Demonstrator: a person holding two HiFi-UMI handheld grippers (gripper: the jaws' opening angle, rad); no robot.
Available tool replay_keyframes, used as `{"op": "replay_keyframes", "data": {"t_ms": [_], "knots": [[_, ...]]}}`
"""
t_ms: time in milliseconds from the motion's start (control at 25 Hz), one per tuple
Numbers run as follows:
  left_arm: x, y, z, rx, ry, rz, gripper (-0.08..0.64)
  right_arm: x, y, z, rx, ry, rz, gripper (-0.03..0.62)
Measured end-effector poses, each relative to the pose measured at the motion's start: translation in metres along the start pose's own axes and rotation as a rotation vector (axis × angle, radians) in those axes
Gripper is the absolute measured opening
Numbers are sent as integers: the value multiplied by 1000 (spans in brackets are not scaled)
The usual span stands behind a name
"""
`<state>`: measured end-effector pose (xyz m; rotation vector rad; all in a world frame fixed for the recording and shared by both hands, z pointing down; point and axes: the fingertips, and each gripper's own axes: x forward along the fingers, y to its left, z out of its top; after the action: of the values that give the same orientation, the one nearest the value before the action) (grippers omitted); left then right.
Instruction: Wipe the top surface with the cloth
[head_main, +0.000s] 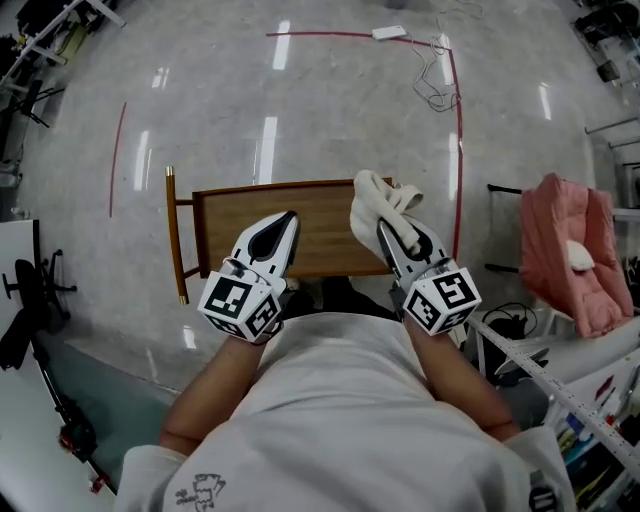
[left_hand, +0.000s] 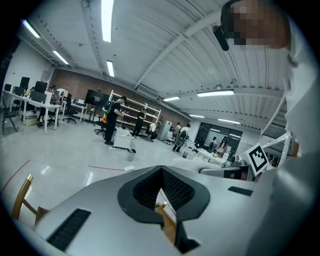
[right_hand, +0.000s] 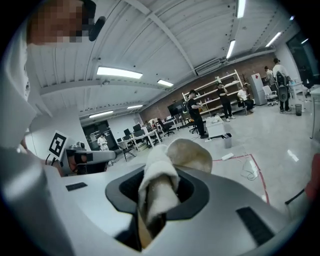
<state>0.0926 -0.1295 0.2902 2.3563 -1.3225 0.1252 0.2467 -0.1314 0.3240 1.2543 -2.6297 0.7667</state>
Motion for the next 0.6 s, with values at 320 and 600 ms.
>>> {"op": "replay_keyframes", "data": {"t_ms": [320,600], "knots": [[28,32,-30,-51,61,12,8,24,-77,-41,-16,111,-147,89],[41,55,-52,-73,115,-15,7,53,-124,-90,-87,247,-254,89]]}}
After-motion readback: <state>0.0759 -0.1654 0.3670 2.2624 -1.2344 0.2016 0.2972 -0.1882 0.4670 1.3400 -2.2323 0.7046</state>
